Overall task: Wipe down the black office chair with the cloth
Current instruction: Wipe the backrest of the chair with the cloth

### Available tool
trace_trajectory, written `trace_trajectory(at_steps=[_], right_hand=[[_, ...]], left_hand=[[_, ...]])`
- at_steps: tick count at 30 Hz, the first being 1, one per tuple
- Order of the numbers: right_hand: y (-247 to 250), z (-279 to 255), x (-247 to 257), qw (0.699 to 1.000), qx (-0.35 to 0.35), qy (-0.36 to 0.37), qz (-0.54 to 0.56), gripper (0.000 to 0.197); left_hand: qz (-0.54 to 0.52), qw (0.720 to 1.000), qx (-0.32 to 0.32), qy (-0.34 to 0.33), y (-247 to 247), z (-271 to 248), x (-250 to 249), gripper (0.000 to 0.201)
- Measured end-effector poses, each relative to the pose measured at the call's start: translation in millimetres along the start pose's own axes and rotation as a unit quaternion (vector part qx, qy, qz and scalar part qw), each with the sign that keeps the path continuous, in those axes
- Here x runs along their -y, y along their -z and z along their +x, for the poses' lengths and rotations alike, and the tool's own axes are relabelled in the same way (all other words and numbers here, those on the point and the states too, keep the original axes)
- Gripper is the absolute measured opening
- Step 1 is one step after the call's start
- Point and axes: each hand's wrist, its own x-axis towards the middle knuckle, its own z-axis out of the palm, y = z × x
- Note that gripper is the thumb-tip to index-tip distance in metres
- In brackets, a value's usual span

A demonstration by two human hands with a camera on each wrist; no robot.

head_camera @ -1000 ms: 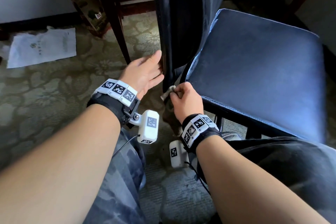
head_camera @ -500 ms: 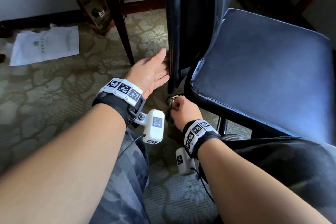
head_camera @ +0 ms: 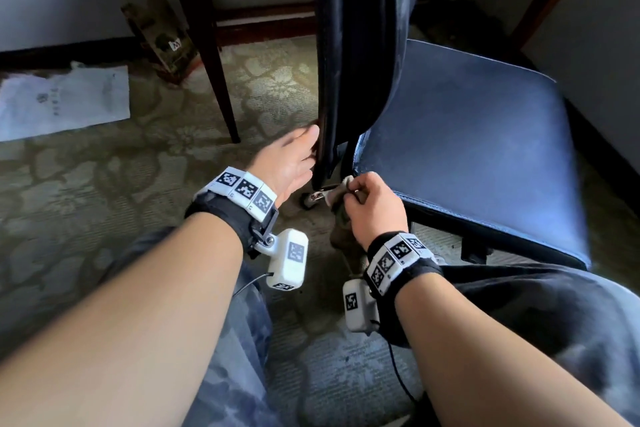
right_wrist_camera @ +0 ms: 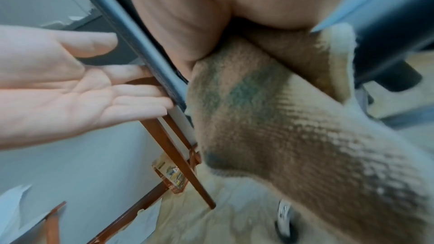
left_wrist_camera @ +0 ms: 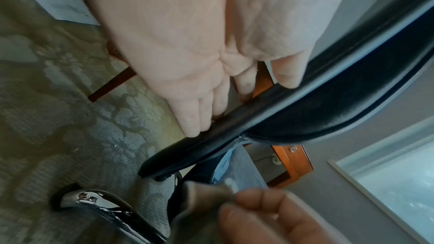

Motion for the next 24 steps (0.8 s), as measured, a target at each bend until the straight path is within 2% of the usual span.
trace_trajectory(at_steps=[1,2,4,5,6,8,9,10,12,14,15,18,19,21,22,24], right_hand=[[7.5,2.3,1.9,1.0,-0.021,0.004,-0.012,0.008],[15.8,6.1,2.9,0.999,-0.041,0.01,-0.026,0.008],[28.8,16.1,3.7,0.996,-0.053,0.025,-0.061,0.009],[31.6,21.5,3.3,0.995,-0.049,0.033,-0.086,0.01],[30.4,27.0,1.9,0.992,-0.042,0.043,-0.114,0.01],[20.0,34.7,-2.4,0.984,-0.02,0.065,-0.167,0.01],[12.3,36.0,-7.9,0.979,0.006,0.066,-0.191,0.011],[3.2,34.7,-16.7,0.974,0.046,0.054,-0.215,0.012],[-11.8,22.4,-35.9,0.961,0.128,0.007,-0.247,0.014],[-17.7,10.4,-46.8,0.959,0.149,-0.011,-0.24,0.017],[-15.3,9.2,-44.2,0.965,0.133,-0.001,-0.226,0.017],[6.9,23.8,-27.1,0.988,0.003,0.029,-0.149,0.007],[16.3,32.1,-22.2,0.989,-0.038,0.038,-0.136,0.009],[27.4,47.9,-21.9,0.986,-0.07,0.044,-0.144,0.01],[26.9,53.9,-25.0,0.984,-0.069,0.045,-0.157,0.013],[17.4,61.1,-33.5,0.98,-0.059,0.056,-0.183,0.02]], left_hand=[[0.022,1.0,0.015,0.007,-1.3,3.6,3.6,0.019],[0.047,0.999,0.024,0.005,-7.3,-1.2,0.8,0.02],[0.075,0.997,0.019,0.003,-11.6,-0.3,0.4,0.041],[0.079,0.996,0.032,0.002,-10.5,4.1,3.3,0.031],[0.068,0.997,0.034,0.005,-12.9,2.8,1.6,0.011],[0.05,0.997,0.047,0.026,-17.3,5.1,-1.4,0.019],[0.048,0.997,0.058,0.017,-17.3,9.5,1.4,0.011],[0.051,0.997,0.048,0.012,-19.2,11.2,-0.5,0.016],[0.06,0.996,0.06,0.014,-22.3,18.2,1.6,0.057],[0.073,0.995,0.069,0.011,-26.6,22.5,0.1,0.068],[0.073,0.994,0.074,0.013,-27.8,26.5,0.3,0.067],[0.072,0.995,0.076,-0.009,-34.3,32.2,0.3,0.063],[0.065,0.995,0.076,-0.01,-35.0,33.9,-0.4,0.054],[0.056,0.995,0.077,-0.011,-35.4,39.0,-2.0,0.017],[0.046,0.996,0.075,-0.003,-37.1,37.0,-5.2,0.019],[0.034,0.996,0.077,0.008,-38.6,39.9,-4.9,0.041]])
